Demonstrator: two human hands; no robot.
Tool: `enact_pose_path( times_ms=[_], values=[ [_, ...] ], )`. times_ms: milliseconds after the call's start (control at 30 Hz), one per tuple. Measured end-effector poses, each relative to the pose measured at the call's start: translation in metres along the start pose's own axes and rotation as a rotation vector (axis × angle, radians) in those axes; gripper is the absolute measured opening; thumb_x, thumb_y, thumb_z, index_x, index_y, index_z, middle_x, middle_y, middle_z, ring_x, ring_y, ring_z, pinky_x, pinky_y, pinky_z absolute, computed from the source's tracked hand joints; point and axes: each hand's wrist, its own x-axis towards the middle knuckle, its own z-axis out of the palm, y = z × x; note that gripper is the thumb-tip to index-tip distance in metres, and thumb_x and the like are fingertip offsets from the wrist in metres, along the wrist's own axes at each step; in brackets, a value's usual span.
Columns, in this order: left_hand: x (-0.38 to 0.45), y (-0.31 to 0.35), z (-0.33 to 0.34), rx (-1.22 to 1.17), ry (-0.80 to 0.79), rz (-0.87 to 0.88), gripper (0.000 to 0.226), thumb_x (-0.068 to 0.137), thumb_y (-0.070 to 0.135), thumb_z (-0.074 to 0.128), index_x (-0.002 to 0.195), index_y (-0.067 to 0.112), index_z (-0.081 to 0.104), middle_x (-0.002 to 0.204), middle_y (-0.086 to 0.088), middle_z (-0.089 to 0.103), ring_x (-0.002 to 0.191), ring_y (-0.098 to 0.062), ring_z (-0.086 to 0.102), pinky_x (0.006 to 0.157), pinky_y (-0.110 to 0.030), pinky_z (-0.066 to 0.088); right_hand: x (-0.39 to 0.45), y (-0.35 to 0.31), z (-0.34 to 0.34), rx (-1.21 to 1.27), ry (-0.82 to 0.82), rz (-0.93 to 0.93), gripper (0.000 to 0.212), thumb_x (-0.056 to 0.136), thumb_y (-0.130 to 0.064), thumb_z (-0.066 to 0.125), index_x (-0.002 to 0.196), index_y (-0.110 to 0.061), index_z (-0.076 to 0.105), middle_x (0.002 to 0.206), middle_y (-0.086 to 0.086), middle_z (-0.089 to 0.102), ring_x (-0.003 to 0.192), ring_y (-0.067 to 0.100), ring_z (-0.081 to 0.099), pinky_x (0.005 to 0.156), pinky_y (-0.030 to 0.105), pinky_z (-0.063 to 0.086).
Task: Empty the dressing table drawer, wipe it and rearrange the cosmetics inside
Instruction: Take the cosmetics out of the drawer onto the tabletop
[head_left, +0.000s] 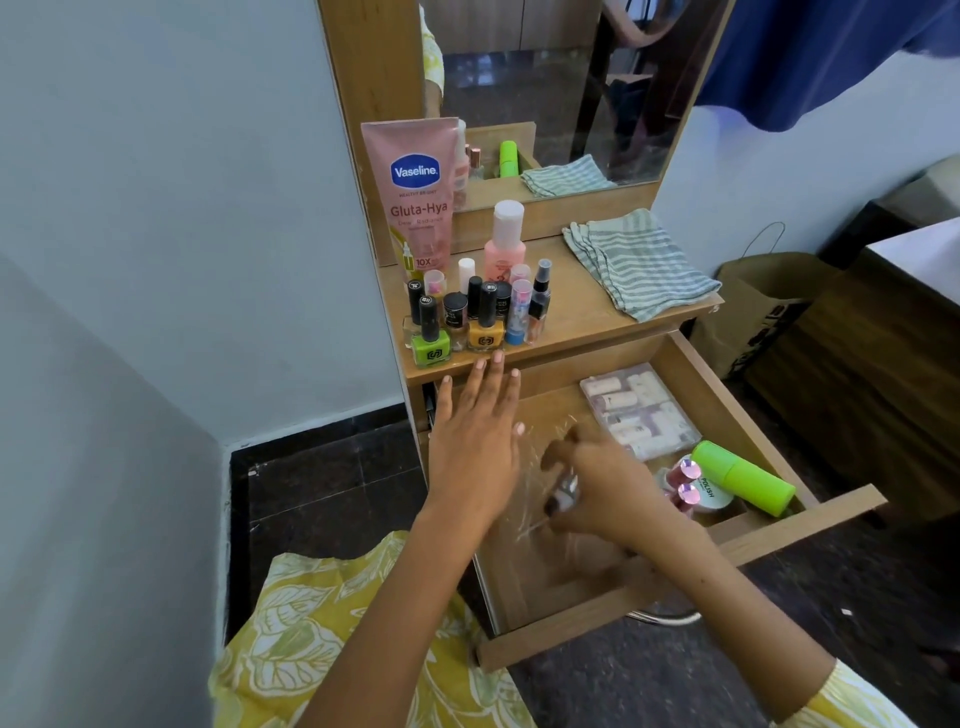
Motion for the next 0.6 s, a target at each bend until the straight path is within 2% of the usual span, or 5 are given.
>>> enact_pose_path(
  times_ms=[100,200,300,433,600],
  values=[
    [0.0,0.0,0.0,-0.012,0.001,0.006,0.054,0.103,0.036,0.021,0.149,0.021,-0.003,0.156,-0.001,-0.016,0.142,-0.016,-0.016,0.111,-0.041,-0.015,0.007,0.008,-0.02,0.526,0.212,-0.011,0.034,0.074,-0.027,0.078,0.106,-0.025,0.067,0.107,-0.008,0.063,0.099,0.012,0.059,0.082,0.025,0.051],
    [0.0,0.002,-0.002,-0.022,0.012,-0.001,0.055,0.102,0.034,0.024,0.15,0.02,0.002,0.157,-0.002,-0.012,0.143,-0.016,-0.013,0.11,-0.04,-0.015,0.012,0.003,-0.033,1.317,0.222,0.081,0.022,0.081,-0.031,0.068,0.099,-0.018,0.07,0.099,0.001,0.071,0.095,0.015,0.065,0.082,0.026,0.056],
    [0.0,0.003,-0.004,-0.023,0.022,-0.003,0.054,0.102,0.033,0.026,0.15,0.019,0.006,0.157,-0.002,-0.01,0.144,-0.016,-0.011,0.109,-0.039,-0.016,0.02,-0.006,-0.037,1.755,0.221,0.209,0.029,0.093,-0.035,0.053,0.099,-0.008,0.063,0.095,0.013,0.067,0.086,0.021,0.069,0.076,0.028,0.059],
    [-0.002,0.003,-0.005,-0.056,0.032,-0.002,0.054,0.102,0.032,0.028,0.15,0.018,0.009,0.158,-0.002,-0.009,0.144,-0.016,-0.01,0.108,-0.038,-0.018,0.028,-0.009,-0.038,1.709,0.285,0.253,0.026,0.096,-0.031,0.048,0.098,-0.007,0.057,0.085,0.011,0.066,0.075,0.018,0.07,0.063,0.025,0.06],
    [-0.002,0.005,-0.005,-0.051,0.026,-0.006,0.054,0.102,0.033,0.028,0.15,0.018,0.008,0.157,-0.002,-0.01,0.144,-0.017,-0.012,0.106,-0.038,-0.02,0.037,-0.005,-0.035,1.517,0.407,0.156,0.019,0.089,-0.008,0.061,0.108,-0.009,0.06,0.096,0.009,0.065,0.085,0.014,0.068,0.072,0.023,0.058]
  ],
)
